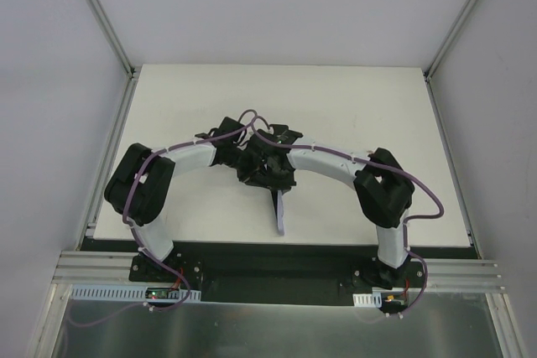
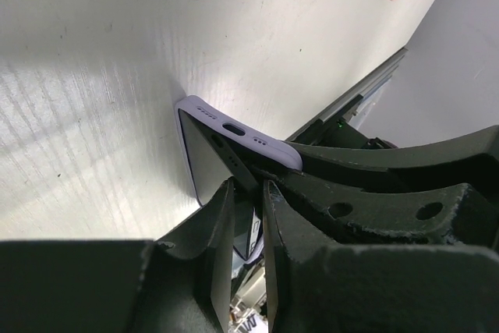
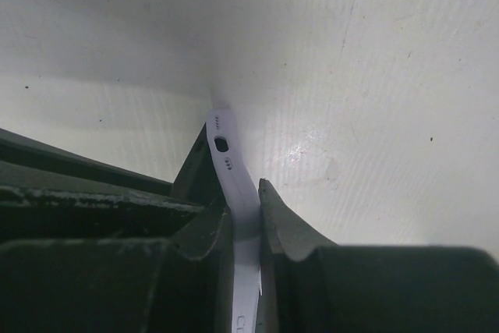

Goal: Take the phone out of the phone case
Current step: Remove the phone case from the phone.

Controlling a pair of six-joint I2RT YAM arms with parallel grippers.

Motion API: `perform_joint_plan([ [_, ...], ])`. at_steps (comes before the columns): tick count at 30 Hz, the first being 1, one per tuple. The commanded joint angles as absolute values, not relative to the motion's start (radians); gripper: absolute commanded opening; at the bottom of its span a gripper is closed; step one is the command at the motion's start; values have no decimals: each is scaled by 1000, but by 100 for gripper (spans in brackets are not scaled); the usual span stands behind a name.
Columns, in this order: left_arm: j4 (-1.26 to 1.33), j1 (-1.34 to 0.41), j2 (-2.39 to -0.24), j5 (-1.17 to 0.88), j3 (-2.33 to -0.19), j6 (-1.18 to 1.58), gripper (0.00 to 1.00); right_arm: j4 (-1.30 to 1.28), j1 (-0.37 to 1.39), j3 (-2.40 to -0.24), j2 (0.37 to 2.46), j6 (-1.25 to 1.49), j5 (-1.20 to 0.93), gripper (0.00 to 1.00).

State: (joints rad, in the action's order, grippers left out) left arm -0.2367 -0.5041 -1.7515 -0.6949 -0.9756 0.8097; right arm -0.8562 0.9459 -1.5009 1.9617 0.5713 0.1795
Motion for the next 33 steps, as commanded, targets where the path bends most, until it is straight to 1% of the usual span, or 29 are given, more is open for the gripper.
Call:
perform_joint_plan([
  [1,-503,-584,-1825,-494,-844,652,7,-815,939,-1454,1967,589,187,1],
  [4,-523,-584,-1819,-474,-828,629,6,-813,925,-1448,1925,597,178,1],
  [5,-528,-584,-1815,-468,-825,617,4,-810,920,-1442,1913,603,182,1],
  [9,-538,-584,-1818,-451,-822,603,2,-811,900,-1419,1838,612,196,1],
  [14,-546,-586,-1835,-453,-830,574,0,-825,887,-1420,1781,612,228,1],
  [23,-600,-586,-1822,-413,-825,523,0,-902,887,-1459,1710,597,336,2],
  [33,-657,-586,-1799,-442,-859,476,0,-946,873,-1459,1689,601,410,1],
])
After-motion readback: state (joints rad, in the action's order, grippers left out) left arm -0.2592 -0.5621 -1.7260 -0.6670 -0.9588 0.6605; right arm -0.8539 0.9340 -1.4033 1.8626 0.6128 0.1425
